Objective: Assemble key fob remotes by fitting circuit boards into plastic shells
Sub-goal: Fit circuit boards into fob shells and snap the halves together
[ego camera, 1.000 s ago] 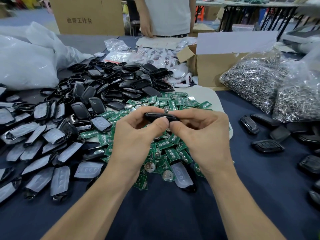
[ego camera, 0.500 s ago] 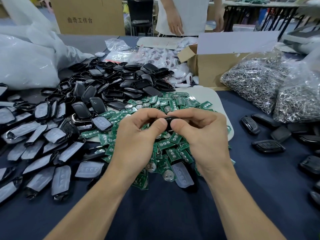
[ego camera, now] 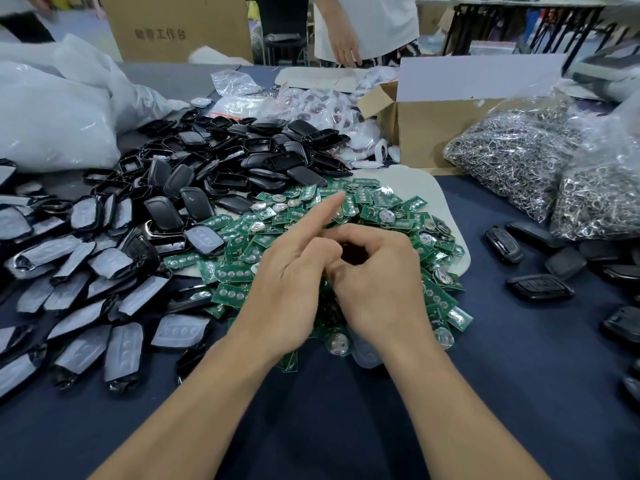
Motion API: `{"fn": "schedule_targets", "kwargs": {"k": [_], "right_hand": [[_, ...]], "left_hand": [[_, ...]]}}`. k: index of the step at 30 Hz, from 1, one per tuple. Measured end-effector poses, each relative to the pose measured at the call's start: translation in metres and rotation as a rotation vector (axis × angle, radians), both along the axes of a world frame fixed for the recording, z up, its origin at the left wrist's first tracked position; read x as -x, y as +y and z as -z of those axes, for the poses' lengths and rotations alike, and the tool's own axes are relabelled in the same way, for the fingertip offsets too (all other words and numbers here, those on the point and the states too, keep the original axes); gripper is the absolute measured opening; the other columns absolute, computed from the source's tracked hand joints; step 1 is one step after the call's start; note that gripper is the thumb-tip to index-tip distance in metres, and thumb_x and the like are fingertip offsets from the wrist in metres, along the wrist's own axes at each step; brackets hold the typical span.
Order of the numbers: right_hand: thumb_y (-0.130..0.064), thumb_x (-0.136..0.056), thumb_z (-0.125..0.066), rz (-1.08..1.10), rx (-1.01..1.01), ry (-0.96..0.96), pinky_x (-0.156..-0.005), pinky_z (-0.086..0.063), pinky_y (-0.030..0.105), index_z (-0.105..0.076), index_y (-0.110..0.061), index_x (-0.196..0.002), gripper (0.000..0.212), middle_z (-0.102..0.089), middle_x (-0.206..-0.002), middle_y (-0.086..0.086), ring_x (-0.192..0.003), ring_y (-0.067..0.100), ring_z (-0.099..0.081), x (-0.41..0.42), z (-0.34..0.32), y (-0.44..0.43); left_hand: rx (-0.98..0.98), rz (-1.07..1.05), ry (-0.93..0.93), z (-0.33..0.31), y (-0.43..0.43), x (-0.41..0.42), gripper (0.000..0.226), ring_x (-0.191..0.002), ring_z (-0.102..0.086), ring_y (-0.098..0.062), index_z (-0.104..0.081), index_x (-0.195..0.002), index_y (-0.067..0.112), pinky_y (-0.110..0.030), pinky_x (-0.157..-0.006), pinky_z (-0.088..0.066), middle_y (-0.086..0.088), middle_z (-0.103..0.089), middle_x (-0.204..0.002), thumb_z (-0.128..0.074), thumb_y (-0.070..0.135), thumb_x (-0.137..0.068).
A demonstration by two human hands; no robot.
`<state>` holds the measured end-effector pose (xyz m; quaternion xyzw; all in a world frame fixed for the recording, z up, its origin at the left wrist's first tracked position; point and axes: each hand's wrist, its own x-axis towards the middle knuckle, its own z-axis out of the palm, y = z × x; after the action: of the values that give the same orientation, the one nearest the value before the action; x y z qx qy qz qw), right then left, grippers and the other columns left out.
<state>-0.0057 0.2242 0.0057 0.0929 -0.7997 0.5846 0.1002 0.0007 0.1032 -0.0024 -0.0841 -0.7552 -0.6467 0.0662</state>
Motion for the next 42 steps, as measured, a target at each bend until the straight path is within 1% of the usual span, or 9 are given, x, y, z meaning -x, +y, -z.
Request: {"fn": "schedule_targets", "kwargs": {"k": [3, 8, 13, 17, 21, 24, 28, 32, 42], "right_hand": [[-0.002, -0.083, -0.071, -0.077, 0.125, 0.008, -0.066, -0.057, 0.034, -0.082, -0.019, -0.086, 0.020, -0.077, -0.076, -0.004, -0.073, 0.019, -0.070, 0.000, -0.003, -0.002], [0.005, -0.091, -0.066, -0.150, 0.322, -0.053, -0.061, -0.054, 0.058, -0.080, -0.009, -0.077, 0.024, -0.072, -0.079, 0.027, -0.074, 0.049, -0.065, -0.004, -0.003, -0.008], [0.013, -0.085, -0.067, -0.220, 0.488, -0.149, -0.069, -0.058, 0.025, -0.082, -0.010, -0.078, 0.028, -0.079, -0.078, 0.008, -0.077, 0.017, -0.076, -0.007, -0.002, -0.010], [0.012, -0.083, -0.066, -0.202, 0.524, -0.143, -0.069, -0.058, 0.025, -0.083, -0.010, -0.080, 0.028, -0.079, -0.079, 0.008, -0.077, 0.017, -0.076, -0.007, -0.002, -0.011], [0.003, -0.090, -0.069, -0.134, 0.419, -0.135, -0.069, -0.062, 0.043, -0.083, -0.018, -0.080, 0.027, -0.079, -0.078, 0.007, -0.075, 0.026, -0.074, -0.006, -0.005, -0.014], [-0.003, -0.092, -0.071, 0.003, 0.510, -0.190, -0.058, -0.056, 0.026, -0.082, -0.015, -0.079, 0.020, -0.077, -0.073, 0.005, -0.063, 0.016, -0.069, -0.001, -0.007, -0.010], [0.005, -0.095, -0.064, 0.054, 0.709, -0.302, -0.058, -0.058, 0.023, -0.075, -0.006, -0.087, 0.018, -0.077, -0.076, 0.012, -0.060, 0.019, -0.072, 0.007, -0.008, 0.003], [0.010, -0.085, -0.072, 0.017, 0.504, -0.189, -0.075, -0.063, 0.036, -0.082, -0.018, -0.079, 0.030, -0.078, -0.079, 0.009, -0.074, 0.026, -0.074, 0.007, -0.008, 0.011], [0.012, -0.077, -0.076, 0.015, 0.409, -0.040, -0.059, -0.050, 0.018, -0.082, -0.022, -0.077, 0.034, -0.073, -0.065, -0.001, -0.060, 0.011, -0.062, 0.008, -0.009, 0.015]], "left_hand": [[0.066, -0.059, 0.034, -0.004, -0.001, -0.002, 0.060, -0.127, -0.055, 0.011, -0.063, -0.141, 0.033, -0.010, -0.103, -0.043, 0.023, -0.065, -0.136, -0.048, 0.036, -0.082], [0.449, -0.272, 0.225, -0.006, -0.003, -0.007, 0.057, -0.066, -0.060, -0.018, -0.066, -0.071, 0.020, -0.041, -0.061, -0.048, 0.002, -0.061, -0.063, -0.031, 0.053, -0.100], [0.566, -0.369, 0.310, -0.014, -0.002, -0.013, 0.047, -0.054, -0.048, -0.016, -0.041, -0.055, 0.032, -0.028, -0.051, -0.033, 0.007, -0.045, -0.050, -0.030, 0.040, -0.100], [0.576, -0.384, 0.330, -0.014, -0.002, -0.011, 0.046, -0.054, -0.044, -0.023, -0.037, -0.057, 0.023, -0.021, -0.049, -0.026, 0.004, -0.038, -0.049, -0.033, 0.035, -0.101], [0.429, -0.327, 0.185, -0.013, -0.002, -0.005, 0.045, -0.070, -0.064, -0.010, -0.070, -0.077, 0.025, -0.026, -0.063, -0.048, 0.008, -0.068, -0.068, -0.036, 0.046, -0.099], [0.122, -0.304, 0.004, -0.014, -0.007, -0.001, 0.034, -0.079, -0.070, 0.003, -0.077, -0.102, 0.041, -0.015, -0.070, -0.051, 0.023, -0.076, -0.085, -0.056, 0.059, -0.083], [-0.068, -0.255, -0.025, -0.009, -0.012, 0.003, 0.024, -0.079, -0.075, -0.010, -0.079, -0.097, 0.036, -0.023, -0.071, -0.058, 0.009, -0.080, -0.087, -0.075, 0.024, -0.076], [-0.186, -0.221, 0.053, -0.009, -0.012, 0.004, 0.034, -0.080, -0.073, -0.012, -0.081, -0.092, 0.027, -0.018, -0.075, -0.055, 0.000, -0.080, -0.086, -0.077, -0.006, -0.083], [-0.249, -0.179, 0.100, -0.010, -0.013, 0.006, 0.037, -0.086, -0.073, -0.016, -0.080, -0.092, 0.018, -0.022, -0.080, -0.056, -0.005, -0.080, -0.089, -0.074, -0.017, -0.081]]}}
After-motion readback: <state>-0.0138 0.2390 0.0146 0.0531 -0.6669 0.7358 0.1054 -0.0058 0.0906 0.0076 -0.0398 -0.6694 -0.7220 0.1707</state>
